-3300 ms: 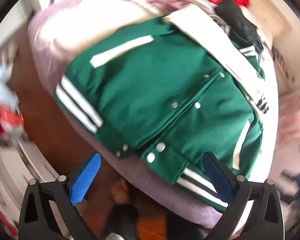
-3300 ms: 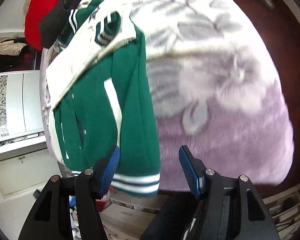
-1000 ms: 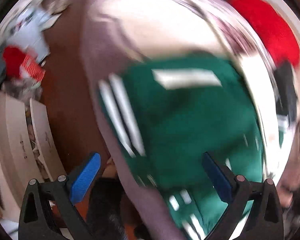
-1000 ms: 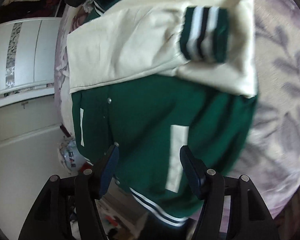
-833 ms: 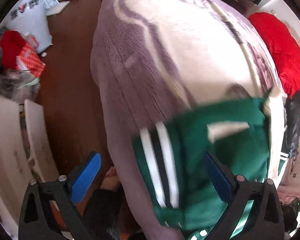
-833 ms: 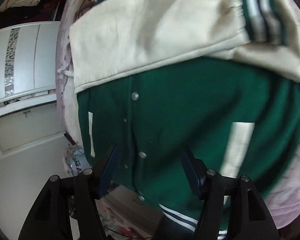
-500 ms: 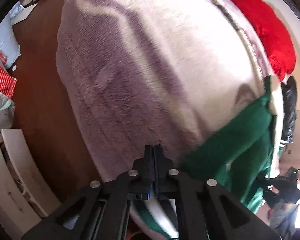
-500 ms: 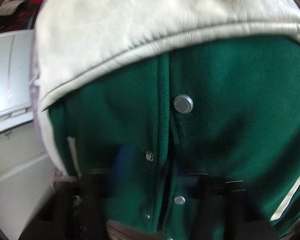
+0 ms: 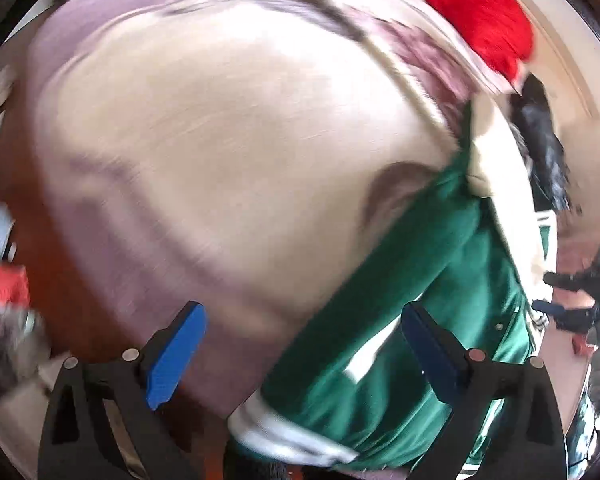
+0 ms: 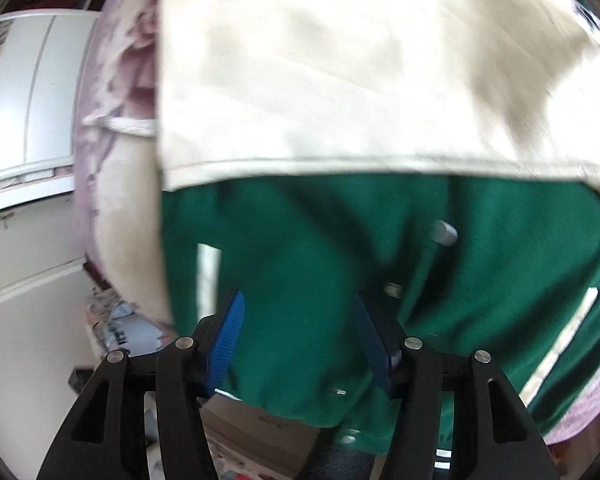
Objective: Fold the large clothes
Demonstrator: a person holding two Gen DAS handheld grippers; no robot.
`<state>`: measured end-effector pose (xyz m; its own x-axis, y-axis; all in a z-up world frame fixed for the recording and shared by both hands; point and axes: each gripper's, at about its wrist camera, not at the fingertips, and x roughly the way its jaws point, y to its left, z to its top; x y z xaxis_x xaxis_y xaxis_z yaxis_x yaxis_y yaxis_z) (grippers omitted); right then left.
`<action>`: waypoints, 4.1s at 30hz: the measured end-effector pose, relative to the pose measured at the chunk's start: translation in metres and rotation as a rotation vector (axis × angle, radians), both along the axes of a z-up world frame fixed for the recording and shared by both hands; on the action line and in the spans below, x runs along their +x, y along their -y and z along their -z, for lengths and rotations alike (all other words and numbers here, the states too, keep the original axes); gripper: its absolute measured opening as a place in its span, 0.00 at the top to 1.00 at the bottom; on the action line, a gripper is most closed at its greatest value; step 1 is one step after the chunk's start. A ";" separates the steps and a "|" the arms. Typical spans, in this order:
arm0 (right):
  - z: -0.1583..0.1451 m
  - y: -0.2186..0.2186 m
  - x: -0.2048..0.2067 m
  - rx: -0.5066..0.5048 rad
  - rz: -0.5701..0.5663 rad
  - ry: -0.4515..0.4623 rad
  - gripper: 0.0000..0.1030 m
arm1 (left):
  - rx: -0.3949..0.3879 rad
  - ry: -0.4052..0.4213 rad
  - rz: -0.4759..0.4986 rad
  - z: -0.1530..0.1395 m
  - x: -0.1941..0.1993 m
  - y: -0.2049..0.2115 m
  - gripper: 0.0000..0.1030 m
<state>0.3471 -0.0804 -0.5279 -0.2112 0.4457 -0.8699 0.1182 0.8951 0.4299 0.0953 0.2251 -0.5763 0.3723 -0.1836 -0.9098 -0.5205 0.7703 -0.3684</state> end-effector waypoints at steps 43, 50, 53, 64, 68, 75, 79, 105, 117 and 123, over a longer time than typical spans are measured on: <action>0.101 -0.133 0.330 0.045 0.209 -0.180 0.85 | 0.255 -0.209 -0.059 0.061 0.081 0.014 0.00; 0.047 -0.126 0.323 0.158 0.072 -0.093 0.38 | 0.217 -0.140 -0.051 0.011 0.077 0.005 0.02; 0.020 -0.124 0.309 0.155 -0.022 -0.019 0.36 | 0.208 -0.119 0.051 0.005 0.102 0.023 0.02; 0.014 -0.055 0.250 0.125 -0.023 0.095 0.36 | 0.307 -0.148 0.211 0.063 0.205 0.027 0.00; 0.003 -0.028 0.220 0.088 -0.042 0.139 0.36 | 0.321 -0.117 0.214 0.036 0.194 0.038 0.01; 0.002 0.008 0.141 0.043 -0.050 0.177 0.36 | 0.435 -0.149 0.355 0.056 0.256 0.081 0.00; 0.012 0.033 0.109 -0.061 -0.016 0.213 0.36 | 0.392 -0.135 0.287 0.053 0.264 0.048 0.00; 0.056 0.158 -0.127 0.119 0.484 -0.209 0.36 | 0.003 -0.272 0.048 0.032 0.014 0.066 0.01; 0.039 0.091 -0.065 0.184 0.410 -0.020 0.36 | 0.289 -0.143 0.092 -0.013 0.041 0.096 0.01; -0.024 0.133 0.067 0.088 0.312 0.250 0.36 | 0.442 -0.191 0.184 0.019 0.120 0.126 0.00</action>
<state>0.4143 -0.2132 -0.5044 0.1592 0.5299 -0.8330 0.2601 0.7914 0.5532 0.2154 0.0991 -0.5951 0.1895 0.1868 -0.9640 -0.3881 0.9160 0.1012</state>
